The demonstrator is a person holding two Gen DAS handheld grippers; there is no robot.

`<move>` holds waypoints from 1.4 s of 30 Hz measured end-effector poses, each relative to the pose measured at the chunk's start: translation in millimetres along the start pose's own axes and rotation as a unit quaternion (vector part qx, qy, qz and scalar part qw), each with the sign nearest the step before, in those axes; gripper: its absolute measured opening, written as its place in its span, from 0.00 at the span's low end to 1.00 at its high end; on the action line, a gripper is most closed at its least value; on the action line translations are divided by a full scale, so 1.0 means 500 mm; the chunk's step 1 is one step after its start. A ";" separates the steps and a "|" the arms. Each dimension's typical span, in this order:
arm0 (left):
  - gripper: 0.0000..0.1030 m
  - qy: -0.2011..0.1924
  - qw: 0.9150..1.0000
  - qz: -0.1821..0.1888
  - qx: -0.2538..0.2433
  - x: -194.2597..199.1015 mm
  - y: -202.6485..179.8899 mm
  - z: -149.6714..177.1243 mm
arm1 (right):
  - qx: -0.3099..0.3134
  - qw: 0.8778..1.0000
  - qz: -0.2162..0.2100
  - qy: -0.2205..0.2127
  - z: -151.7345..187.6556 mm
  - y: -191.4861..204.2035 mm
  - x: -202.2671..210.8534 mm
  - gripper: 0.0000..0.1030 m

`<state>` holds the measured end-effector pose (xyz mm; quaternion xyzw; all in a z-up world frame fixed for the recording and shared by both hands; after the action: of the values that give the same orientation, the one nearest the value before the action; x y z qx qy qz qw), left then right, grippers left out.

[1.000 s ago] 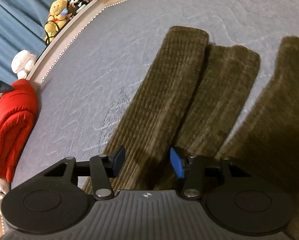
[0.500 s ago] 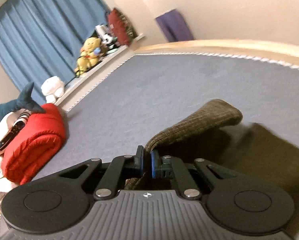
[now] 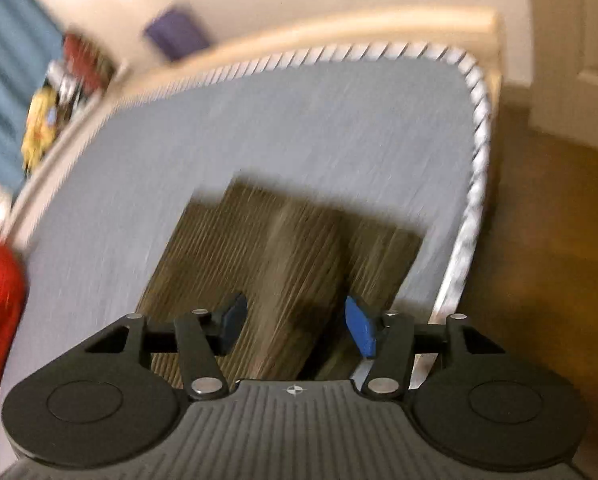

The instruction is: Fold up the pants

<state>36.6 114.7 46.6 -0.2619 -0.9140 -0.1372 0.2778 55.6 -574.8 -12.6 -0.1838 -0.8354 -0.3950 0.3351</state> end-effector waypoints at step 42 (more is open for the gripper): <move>0.56 0.045 0.990 -0.133 -0.010 -0.105 0.024 0.003 | 0.148 0.986 -0.020 0.071 0.047 0.218 -0.227 0.63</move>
<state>79.9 104.1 16.0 -0.1343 -0.9261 -0.1933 0.2950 188.4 -493.7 -45.2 -0.0869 -0.8623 -0.2852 0.4094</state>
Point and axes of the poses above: each gripper's, at about its wrist camera, not at the fingertips, and x roughly against the way its jaws point, y to its left, z to its underside, the point moved 6 cm from there along -x, roughly the way its jaws point, and after that the axes turned 12 degrees about -z, right-handed, at the moved point
